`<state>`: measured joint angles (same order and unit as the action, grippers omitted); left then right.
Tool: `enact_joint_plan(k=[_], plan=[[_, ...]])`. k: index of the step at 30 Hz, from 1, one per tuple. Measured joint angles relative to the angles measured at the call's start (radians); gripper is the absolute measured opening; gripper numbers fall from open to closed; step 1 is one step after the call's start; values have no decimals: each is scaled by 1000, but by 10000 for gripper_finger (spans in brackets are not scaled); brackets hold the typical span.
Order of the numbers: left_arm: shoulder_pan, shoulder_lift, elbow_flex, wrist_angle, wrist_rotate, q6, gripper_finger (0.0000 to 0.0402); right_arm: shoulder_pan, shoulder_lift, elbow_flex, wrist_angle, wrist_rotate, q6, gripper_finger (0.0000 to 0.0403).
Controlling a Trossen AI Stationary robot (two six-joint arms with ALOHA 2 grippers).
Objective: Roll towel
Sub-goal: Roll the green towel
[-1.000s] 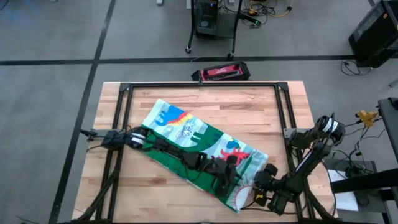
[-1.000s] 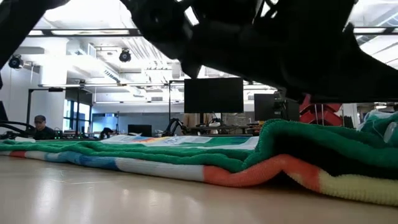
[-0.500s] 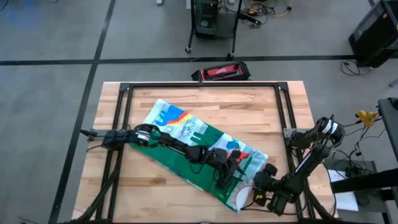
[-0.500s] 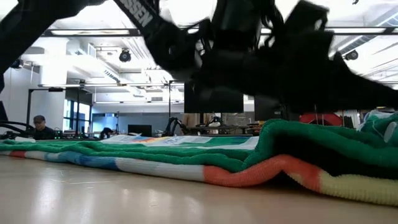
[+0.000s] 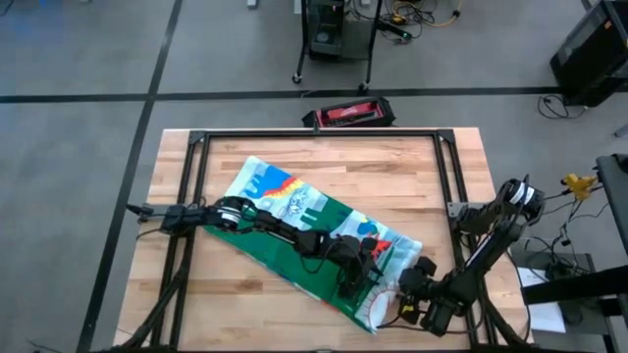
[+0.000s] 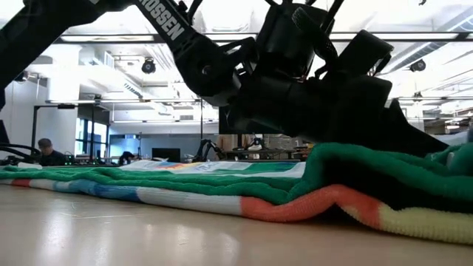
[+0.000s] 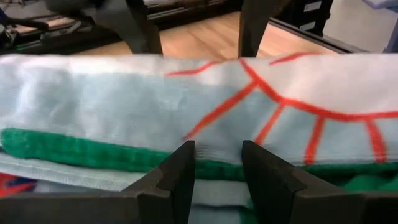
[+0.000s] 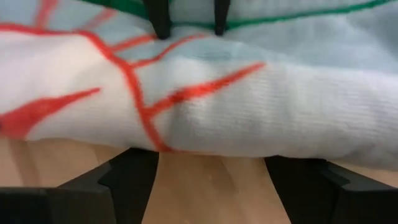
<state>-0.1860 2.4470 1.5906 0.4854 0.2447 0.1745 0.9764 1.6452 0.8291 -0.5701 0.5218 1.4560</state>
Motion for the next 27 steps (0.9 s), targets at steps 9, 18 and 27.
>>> enact_joint_plan(k=[9, 18, 27], plan=[[0, 0, 0, -7, 1, 0, 119, -80, -17, 13, -2, 20, -137, 290], [-1, -21, -2, -49, 2, 16, 119, -100, -18, 64, -7, 49, -245, 282], [3, -73, -4, -123, -1, 32, 119, -104, -19, 53, -1, 69, -231, 295]])
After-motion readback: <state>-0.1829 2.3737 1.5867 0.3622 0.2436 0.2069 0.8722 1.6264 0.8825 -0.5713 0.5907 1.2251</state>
